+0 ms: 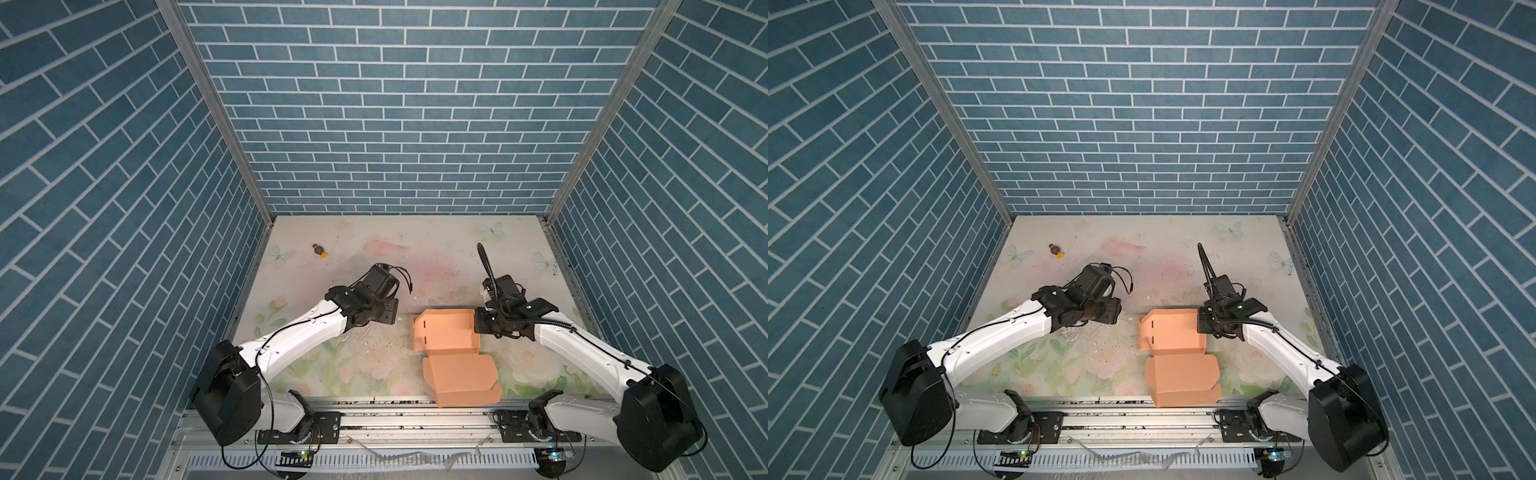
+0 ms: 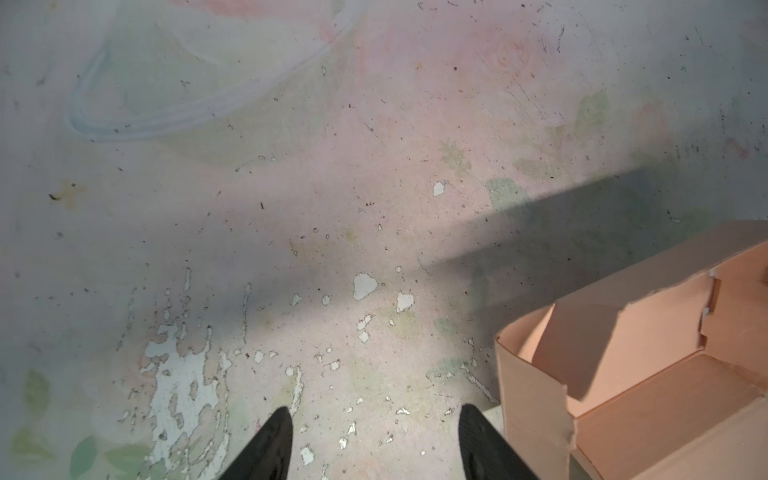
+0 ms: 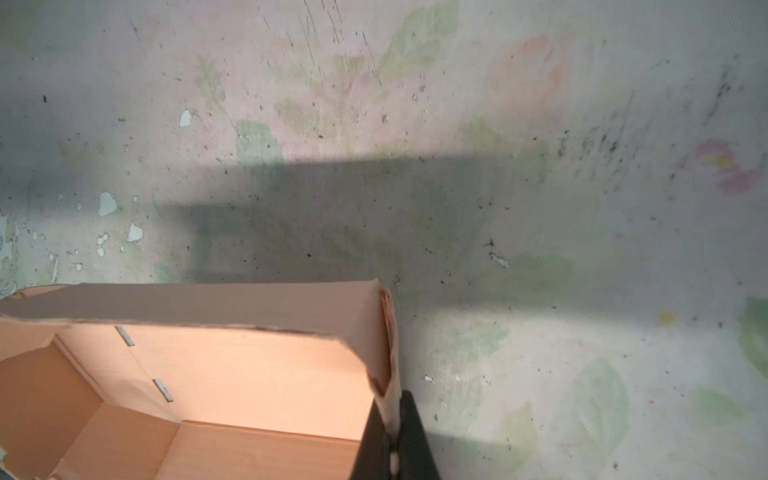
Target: Fold the paper box
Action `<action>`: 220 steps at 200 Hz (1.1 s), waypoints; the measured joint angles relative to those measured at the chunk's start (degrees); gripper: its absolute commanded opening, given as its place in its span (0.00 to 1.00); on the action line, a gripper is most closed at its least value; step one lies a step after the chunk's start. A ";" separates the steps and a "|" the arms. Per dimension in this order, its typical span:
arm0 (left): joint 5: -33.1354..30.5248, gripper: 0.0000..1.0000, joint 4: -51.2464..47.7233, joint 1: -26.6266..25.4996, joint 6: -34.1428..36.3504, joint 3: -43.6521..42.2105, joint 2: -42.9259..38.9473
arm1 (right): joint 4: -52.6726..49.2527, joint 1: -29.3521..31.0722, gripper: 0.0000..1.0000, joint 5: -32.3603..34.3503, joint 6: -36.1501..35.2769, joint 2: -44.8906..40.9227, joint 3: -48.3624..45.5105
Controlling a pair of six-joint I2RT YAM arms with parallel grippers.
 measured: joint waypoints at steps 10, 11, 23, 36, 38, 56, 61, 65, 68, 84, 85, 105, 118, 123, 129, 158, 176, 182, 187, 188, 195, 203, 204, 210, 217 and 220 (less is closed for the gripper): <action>1.14 0.65 1.49 0.00 -0.55 -1.22 0.81 | -0.31 0.02 0.00 -0.46 0.00 1.31 0.55; 1.20 0.65 1.57 0.00 -0.59 -1.33 0.87 | -0.33 0.00 0.00 -0.52 0.00 1.46 0.59; 2.56 0.64 3.45 0.04 -1.49 -3.19 2.01 | -0.68 0.02 0.00 -0.85 -0.02 2.60 1.20; 3.74 0.63 5.29 0.11 -2.25 -5.40 3.26 | -0.81 0.02 0.00 -1.11 -0.02 3.48 1.62; 3.96 0.63 5.55 0.11 -2.45 -5.79 3.50 | -0.85 0.02 0.00 -1.16 -0.02 3.56 1.70; 5.68 0.62 7.32 0.13 -3.26 -8.02 5.68 | -1.09 0.02 0.00 -1.44 -0.02 4.37 2.16; 5.99 0.62 7.67 0.13 -3.43 -8.28 6.40 | -1.14 0.02 0.00 -1.53 -0.04 4.52 2.23; 6.19 0.62 7.93 0.09 -3.61 -8.39 6.88 | -1.14 0.02 0.00 -1.57 -0.02 4.70 2.23; 6.38 0.62 8.22 0.09 -3.67 -8.48 7.32 | -1.11 0.02 0.00 -1.57 -0.02 4.81 2.23; 7.43 0.62 9.46 -0.26 -3.87 -8.55 8.68 | -1.22 0.02 0.00 -1.62 -0.02 5.53 2.23; 7.48 0.62 9.57 -0.28 -3.89 -8.55 8.72 | -1.22 0.02 0.00 -1.62 -0.02 5.55 2.23; 8.68 0.62 11.15 -0.85 -4.09 -8.50 8.92 | -1.27 0.02 0.00 -1.57 0.00 6.78 2.23; 9.70 0.62 12.39 -1.05 -4.48 -8.50 9.07 | -1.27 0.02 0.00 -1.38 0.02 7.48 2.25; 10.08 0.61 12.76 -1.07 -4.57 -8.50 9.09 | -1.27 0.02 0.00 -1.29 0.02 7.78 2.27; 10.64 0.61 13.29 -1.07 -4.87 -8.50 9.09 | -1.33 0.02 0.00 -1.11 0.04 8.04 2.36; 12.87 0.61 16.00 -1.29 -5.84 -8.50 9.09 | -0.87 0.09 0.00 0.00 0.48 8.68 3.23; 14.14 0.60 17.57 -1.70 -6.36 -8.52 9.11 | -0.44 0.20 0.00 0.57 0.92 8.68 3.23; 14.62 0.60 17.99 -1.81 -6.47 -8.52 9.11 | -0.33 0.28 0.00 0.76 1.09 8.68 3.23; 14.93 0.60 18.43 -1.95 -6.67 -8.55 9.11 | -0.17 0.39 0.00 0.92 1.25 8.68 3.23; 15.06 0.59 18.53 -1.97 -6.69 -8.55 9.11 | -0.17 0.42 0.00 0.96 1.31 8.68 3.23; 15.43 0.59 19.04 -2.10 -6.88 -8.57 9.11 | -0.07 0.57 0.00 1.18 1.42 8.68 3.23; 16.02 0.59 19.78 -2.27 -7.15 -8.70 9.09 | 0.11 0.79 0.00 1.46 1.51 8.68 3.23; 16.11 0.59 19.89 -2.32 -7.23 -8.72 9.09 | 0.13 0.79 0.00 1.49 1.51 8.68 3.23; 16.37 0.59 20.33 -2.43 -7.43 -8.85 9.07 | 0.24 0.94 0.00 1.64 1.51 8.68 3.23; 16.70 0.58 20.72 -2.54 -7.61 -9.03 8.98 | 0.35 1.09 0.00 1.88 1.51 8.68 3.23; 16.85 0.58 21.00 -2.58 -7.76 -9.16 8.94 | 0.39 1.16 0.00 1.92 1.51 8.68 3.23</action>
